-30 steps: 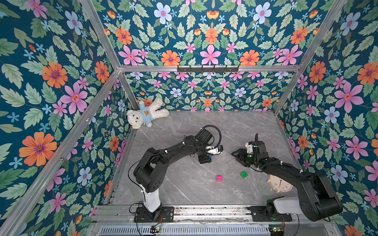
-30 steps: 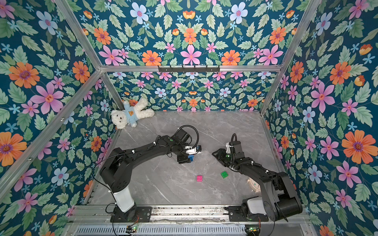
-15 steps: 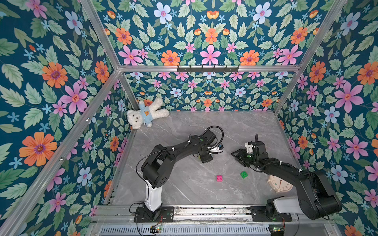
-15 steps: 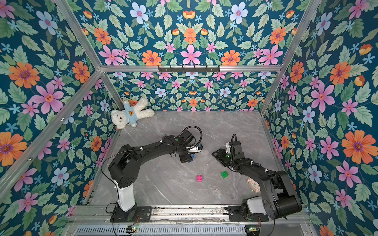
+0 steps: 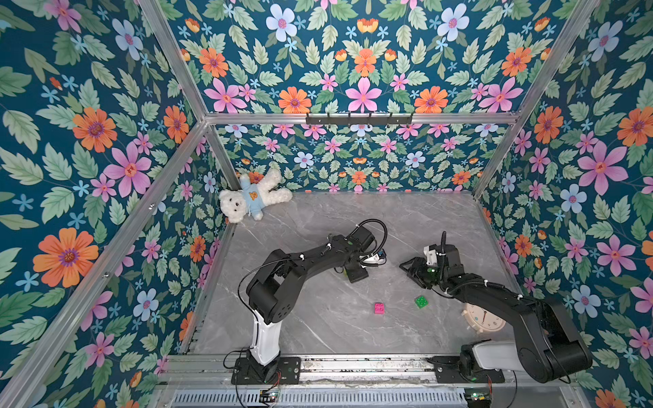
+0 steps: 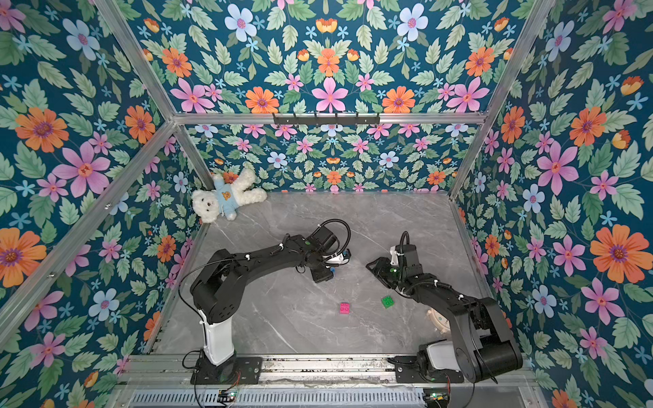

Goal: Assemble the letter v with lego
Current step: Adjust the lego brick at the center of the board, then pick up the lego brick from the center of the board.

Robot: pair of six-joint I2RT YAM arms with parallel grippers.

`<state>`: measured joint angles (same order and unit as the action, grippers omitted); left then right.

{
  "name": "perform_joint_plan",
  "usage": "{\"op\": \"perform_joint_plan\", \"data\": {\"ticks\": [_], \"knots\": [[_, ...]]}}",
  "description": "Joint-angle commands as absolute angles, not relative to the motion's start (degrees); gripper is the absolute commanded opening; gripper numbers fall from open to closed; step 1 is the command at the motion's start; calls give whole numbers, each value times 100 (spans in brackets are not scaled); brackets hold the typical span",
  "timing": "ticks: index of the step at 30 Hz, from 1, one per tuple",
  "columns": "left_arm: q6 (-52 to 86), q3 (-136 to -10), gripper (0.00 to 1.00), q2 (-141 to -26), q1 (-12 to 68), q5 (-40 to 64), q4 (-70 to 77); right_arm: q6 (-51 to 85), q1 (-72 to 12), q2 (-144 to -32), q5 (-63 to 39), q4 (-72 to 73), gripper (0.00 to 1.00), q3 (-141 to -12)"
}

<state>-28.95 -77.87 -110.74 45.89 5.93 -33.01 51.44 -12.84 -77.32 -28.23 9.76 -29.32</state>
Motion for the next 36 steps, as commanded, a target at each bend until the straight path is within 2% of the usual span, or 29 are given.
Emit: {"op": "perform_joint_plan", "data": {"ticks": [1, 16, 22, 28, 32, 34, 36], "knots": [[-2923, -7846, 59, -11124, 4592, 615, -3416, 5113, -1287, -7710, -2793, 1058, 55, -2913], [-3004, -7849, 50, -11254, 4589, 501, -3458, 5118, -1290, -7682, -2751, 1077, 55, -2865], [-3230, -7674, 38, -11121, 4595, 599, -3342, 5035, -1285, -7606, -2741, 942, 55, -2866], [-3858, -7446, 31, -10966, 4554, 1020, -3409, 4501, -1389, -7237, -2730, -296, 55, -3007], [-4241, -7409, 29, -10960, 4458, 1191, -3479, 4108, -1912, -6646, -2080, -1578, 56, -3209], [-4392, -7391, 29, -10936, 4417, 1224, -3448, 4106, -2148, -6319, -1960, -1781, 56, -3138], [-4494, -7348, 32, -10869, 4361, 1314, -3403, 4242, -2326, -6095, -1936, -1714, 57, -2950]]}}
